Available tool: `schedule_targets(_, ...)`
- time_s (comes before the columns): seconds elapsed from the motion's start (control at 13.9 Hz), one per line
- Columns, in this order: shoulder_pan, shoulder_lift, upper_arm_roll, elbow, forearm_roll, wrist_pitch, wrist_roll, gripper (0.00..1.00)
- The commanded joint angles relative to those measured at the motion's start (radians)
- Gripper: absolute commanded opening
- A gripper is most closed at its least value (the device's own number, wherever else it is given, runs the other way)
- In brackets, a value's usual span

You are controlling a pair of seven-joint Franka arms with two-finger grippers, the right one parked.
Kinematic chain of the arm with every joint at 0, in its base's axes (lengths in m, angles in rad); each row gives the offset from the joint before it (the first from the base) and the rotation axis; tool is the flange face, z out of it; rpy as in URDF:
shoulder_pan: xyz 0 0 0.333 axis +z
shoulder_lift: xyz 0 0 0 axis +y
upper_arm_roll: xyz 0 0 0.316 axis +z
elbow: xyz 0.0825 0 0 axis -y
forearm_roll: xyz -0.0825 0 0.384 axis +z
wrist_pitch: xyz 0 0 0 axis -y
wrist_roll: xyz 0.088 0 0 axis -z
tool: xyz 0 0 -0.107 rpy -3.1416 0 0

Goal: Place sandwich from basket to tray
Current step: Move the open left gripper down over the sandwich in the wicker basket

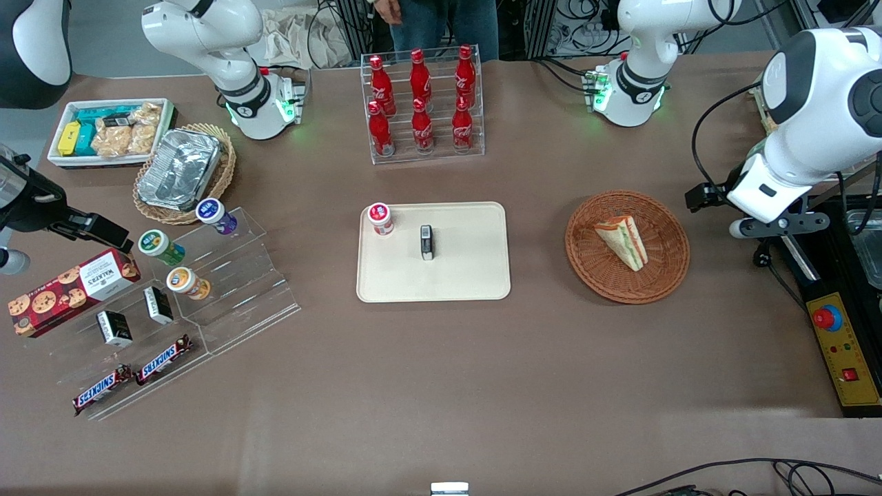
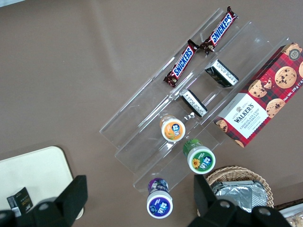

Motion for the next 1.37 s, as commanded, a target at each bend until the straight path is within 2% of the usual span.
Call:
schedule_targets(0.0, 0.017, -0.154, -0.012, -0.271, -0.018, 0.233, -0.003, 0.99)
schedule_targets(0.14, 0.017, -0.182, -0.012, -0.371, -0.020, 0.344, -0.008, 0.99)
schedule_targets(0.36, 0.010, -0.162, -0.017, -0.375, -0.035, 0.351, -0.040, 0.99)
schedule_targets(0.58, 0.004, -0.122, -0.052, -0.384, -0.044, 0.370, -0.182, 0.99)
schedule_targets(0.86, -0.001, -0.051, -0.104, -0.391, -0.046, 0.418, -0.547, 0.99)
schedule_targets(1.3, -0.030, 0.050, -0.123, -0.390, -0.058, 0.502, -0.678, 0.99)
